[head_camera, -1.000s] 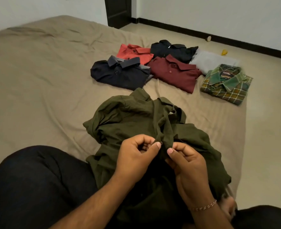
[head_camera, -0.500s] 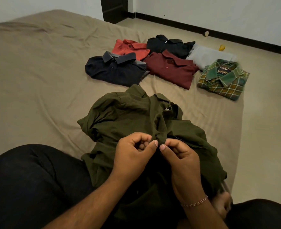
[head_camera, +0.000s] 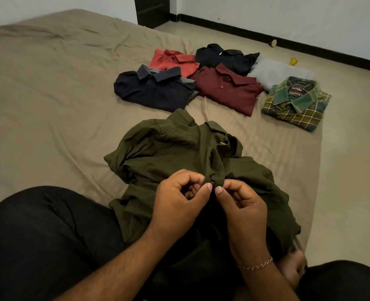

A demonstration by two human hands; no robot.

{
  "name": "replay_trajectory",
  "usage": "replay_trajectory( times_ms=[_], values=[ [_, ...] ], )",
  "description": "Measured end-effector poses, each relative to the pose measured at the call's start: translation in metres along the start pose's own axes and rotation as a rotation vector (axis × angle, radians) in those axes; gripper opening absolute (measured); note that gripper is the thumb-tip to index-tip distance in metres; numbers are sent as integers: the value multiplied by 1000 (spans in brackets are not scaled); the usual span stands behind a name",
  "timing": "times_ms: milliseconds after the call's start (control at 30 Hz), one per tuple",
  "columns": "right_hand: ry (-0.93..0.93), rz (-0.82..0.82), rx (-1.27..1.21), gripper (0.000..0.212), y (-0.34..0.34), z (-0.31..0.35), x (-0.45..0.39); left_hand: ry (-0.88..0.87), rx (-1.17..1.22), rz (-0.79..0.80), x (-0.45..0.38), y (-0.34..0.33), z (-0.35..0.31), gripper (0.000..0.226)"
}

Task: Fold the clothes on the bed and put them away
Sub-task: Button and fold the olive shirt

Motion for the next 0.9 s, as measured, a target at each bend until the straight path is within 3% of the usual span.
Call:
replay_trajectory(
  times_ms=[167,367,700,900],
  values=[
    [95,-67,87,8,3,2,2,-56,-24,8,1,-1,-5,14],
    [170,-33,149,14,1,9,4,-54,-46,12,0,-1,-5,14],
    [172,-24,106,33,2,6,0,-33,-48,25,-1,1,-5,12],
    [173,-1,129,23,2,1,-1,-9,-74,82,-1,-2,-3,9]
  ],
)
Point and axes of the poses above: each hand's wrist, its own x-axis away from the middle knuckle, its own y-axis out of the back of the hand, z = x × y, the point moved 6 cm from there along -x, towards the middle knuckle, and after that the axes turned 1 degree about -x, right-handed, at the moved point
